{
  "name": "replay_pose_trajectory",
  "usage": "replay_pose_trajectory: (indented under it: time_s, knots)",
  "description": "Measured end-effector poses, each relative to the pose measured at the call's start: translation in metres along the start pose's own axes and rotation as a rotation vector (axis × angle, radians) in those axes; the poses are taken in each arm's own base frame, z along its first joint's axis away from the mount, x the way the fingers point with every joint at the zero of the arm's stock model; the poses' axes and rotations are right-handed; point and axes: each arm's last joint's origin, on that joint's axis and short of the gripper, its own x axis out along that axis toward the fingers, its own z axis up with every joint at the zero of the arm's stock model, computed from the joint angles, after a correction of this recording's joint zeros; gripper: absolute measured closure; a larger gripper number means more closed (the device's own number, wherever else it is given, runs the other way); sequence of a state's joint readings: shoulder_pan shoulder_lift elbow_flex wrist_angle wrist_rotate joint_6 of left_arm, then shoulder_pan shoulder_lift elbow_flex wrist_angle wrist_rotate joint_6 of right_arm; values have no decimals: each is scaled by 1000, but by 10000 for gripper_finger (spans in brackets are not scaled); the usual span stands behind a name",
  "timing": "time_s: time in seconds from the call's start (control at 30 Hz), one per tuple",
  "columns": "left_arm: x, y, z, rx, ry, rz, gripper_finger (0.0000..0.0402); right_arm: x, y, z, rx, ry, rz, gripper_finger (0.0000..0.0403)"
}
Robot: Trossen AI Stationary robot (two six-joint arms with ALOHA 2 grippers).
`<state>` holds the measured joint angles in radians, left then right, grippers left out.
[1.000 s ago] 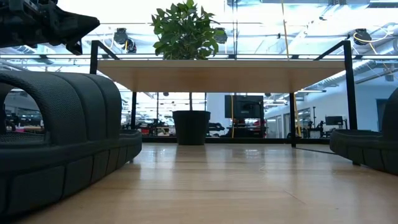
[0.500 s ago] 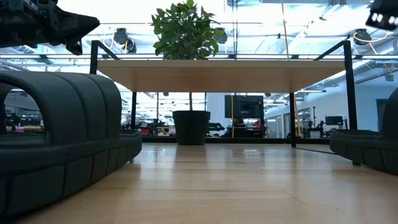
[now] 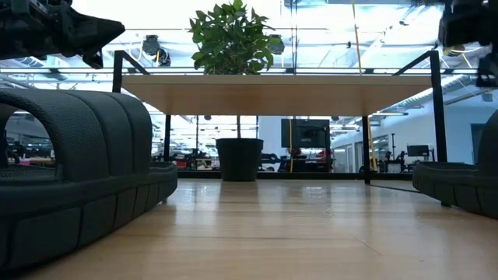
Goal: Pick and place slides into the shelf
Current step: Put the black slides under the shelf
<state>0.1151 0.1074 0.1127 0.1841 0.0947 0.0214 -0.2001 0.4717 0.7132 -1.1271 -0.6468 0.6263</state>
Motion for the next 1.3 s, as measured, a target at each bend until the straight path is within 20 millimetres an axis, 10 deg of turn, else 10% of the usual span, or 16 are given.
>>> replay_pose_trajectory:
  time_s: [0.47, 1.0, 1.3]
  knots:
    - [0, 0, 0, 0, 0, 0, 371, 16, -15, -3, 78, 77, 14, 156]
    - [0, 0, 0, 0, 0, 0, 371, 16, -9, 8, -226, -40, 28, 156]
    - [0, 0, 0, 0, 0, 0, 371, -34, 35, 17, -583, -367, -101, 156]
